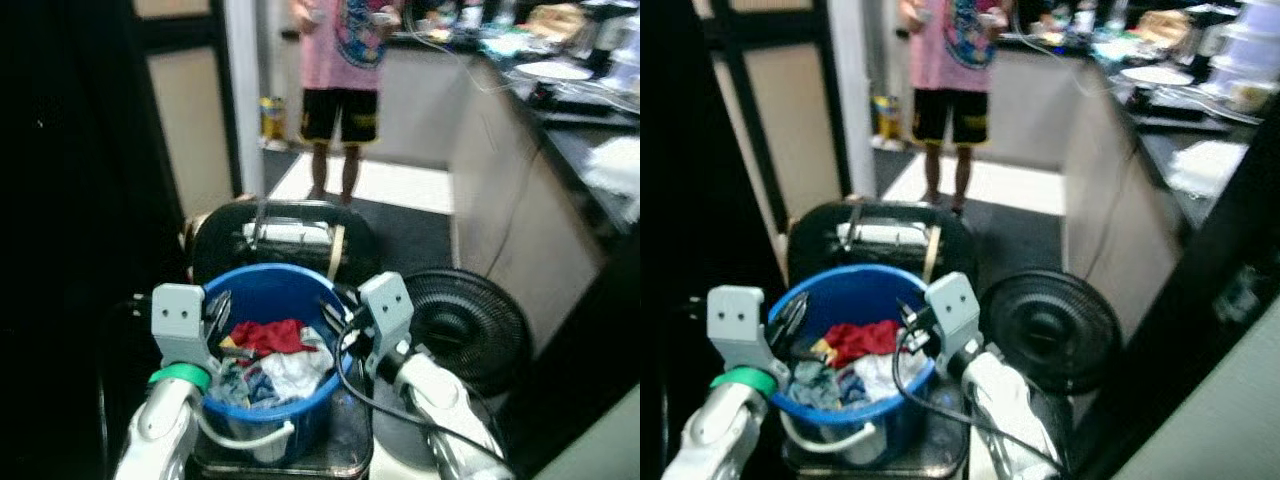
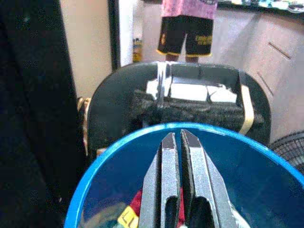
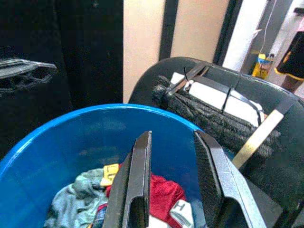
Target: Clothes washing
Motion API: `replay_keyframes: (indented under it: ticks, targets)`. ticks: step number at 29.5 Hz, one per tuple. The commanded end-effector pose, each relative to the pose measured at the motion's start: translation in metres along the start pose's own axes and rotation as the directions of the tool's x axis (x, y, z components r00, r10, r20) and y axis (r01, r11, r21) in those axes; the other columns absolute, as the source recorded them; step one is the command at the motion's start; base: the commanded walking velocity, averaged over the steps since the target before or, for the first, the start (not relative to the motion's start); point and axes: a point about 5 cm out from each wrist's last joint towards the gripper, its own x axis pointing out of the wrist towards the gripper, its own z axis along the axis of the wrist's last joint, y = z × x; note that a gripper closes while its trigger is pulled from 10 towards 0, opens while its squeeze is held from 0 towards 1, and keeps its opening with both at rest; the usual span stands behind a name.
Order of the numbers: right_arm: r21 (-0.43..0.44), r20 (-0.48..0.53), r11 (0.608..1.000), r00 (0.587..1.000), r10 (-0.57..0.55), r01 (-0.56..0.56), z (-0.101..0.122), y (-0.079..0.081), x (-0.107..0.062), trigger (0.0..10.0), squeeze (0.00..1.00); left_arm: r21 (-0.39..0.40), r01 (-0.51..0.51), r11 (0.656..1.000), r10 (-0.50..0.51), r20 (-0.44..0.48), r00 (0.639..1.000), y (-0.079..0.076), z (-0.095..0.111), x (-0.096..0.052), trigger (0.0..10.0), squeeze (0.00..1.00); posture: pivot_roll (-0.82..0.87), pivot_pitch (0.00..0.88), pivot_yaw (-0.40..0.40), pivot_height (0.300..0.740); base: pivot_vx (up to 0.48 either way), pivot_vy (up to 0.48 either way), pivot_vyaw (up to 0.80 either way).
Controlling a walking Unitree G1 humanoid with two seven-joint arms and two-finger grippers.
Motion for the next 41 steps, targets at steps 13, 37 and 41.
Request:
replay_keyframes:
  ticks: [13,37,41]
  targets:
    - [0.007,0.013,1.0,1.0,-0.009,0.008,-0.0002,0.0017,0.0023,10.0,0.0,-0.005,-0.037,0.999,0.037,-0.01,0.999,0.0059,-0.0038,-0.0034,10.0,0.0,0.0,0.026,0.003,0.74,0.34,0.0,0.0]
    - [0.009,0.027,1.0,1.0,-0.017,0.016,0.001,-0.0004,0.0027,10.0,0.0,0.009,-0.025,1.0,0.025,-0.018,1.0,0.0059,-0.0073,-0.0056,10.0,0.0,0.0,0.028,-0.004,0.74,0.0,0.0,0.0]
    - [0.012,0.029,1.0,0.999,-0.022,0.022,0.001,-0.0002,0.0019,10.0,0.0,0.007,-0.013,1.0,0.013,-0.017,1.0,0.0047,-0.007,-0.0053,10.0,0.0,0.0,0.029,0.002,0.74,0.0,0.0,0.0]
